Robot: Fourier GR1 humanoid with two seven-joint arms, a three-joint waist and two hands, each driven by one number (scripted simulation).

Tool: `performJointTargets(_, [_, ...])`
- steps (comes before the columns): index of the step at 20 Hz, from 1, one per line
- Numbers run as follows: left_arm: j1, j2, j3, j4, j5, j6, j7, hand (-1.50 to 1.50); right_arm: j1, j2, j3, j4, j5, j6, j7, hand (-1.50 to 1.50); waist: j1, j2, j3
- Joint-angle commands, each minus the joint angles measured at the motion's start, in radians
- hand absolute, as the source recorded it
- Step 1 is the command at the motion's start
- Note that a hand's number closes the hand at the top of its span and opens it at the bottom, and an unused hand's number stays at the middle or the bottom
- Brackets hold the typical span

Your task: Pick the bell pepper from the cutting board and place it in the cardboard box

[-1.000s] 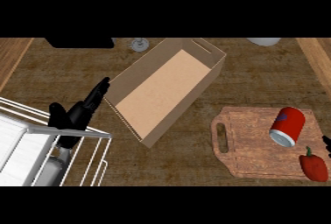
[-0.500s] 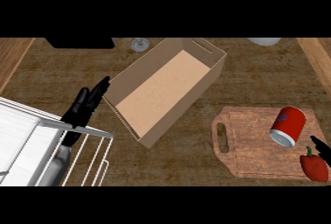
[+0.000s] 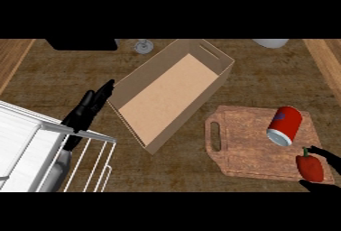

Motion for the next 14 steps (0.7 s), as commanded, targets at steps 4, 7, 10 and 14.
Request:
performJointTargets(4, [-0.052, -0.106, -0.001, 0.028, -0.033, 0.046, -0.008, 0.00, -0.008, -0.003, 0.013, 0.053, 0.063, 0.000, -0.083, 1.50, -0.005, 0.000, 0.015])
performJointTargets(7, [-0.039, -0.082, -0.017, -0.007, 0.002, 0.015, -0.007, 0.00, -0.082, -0.020, 0.209, -0.086, 0.215, 0.001, -0.204, 1.50, 0.035, -0.003, 0.015])
performJointTargets(10, [-0.072, -0.073, -0.047, 0.022, 0.002, -0.035, -0.014, 0.00, -0.211, -0.087, 0.408, -0.246, 0.359, 0.068, -0.321, 1.50, 0.139, -0.003, 0.005])
performJointTargets(14, [-0.118, -0.090, -0.068, 0.048, 0.007, -0.040, 0.005, 0.00, -0.348, -0.111, 0.604, -0.365, 0.535, 0.076, -0.408, 1.50, 0.149, 0.000, 0.008])
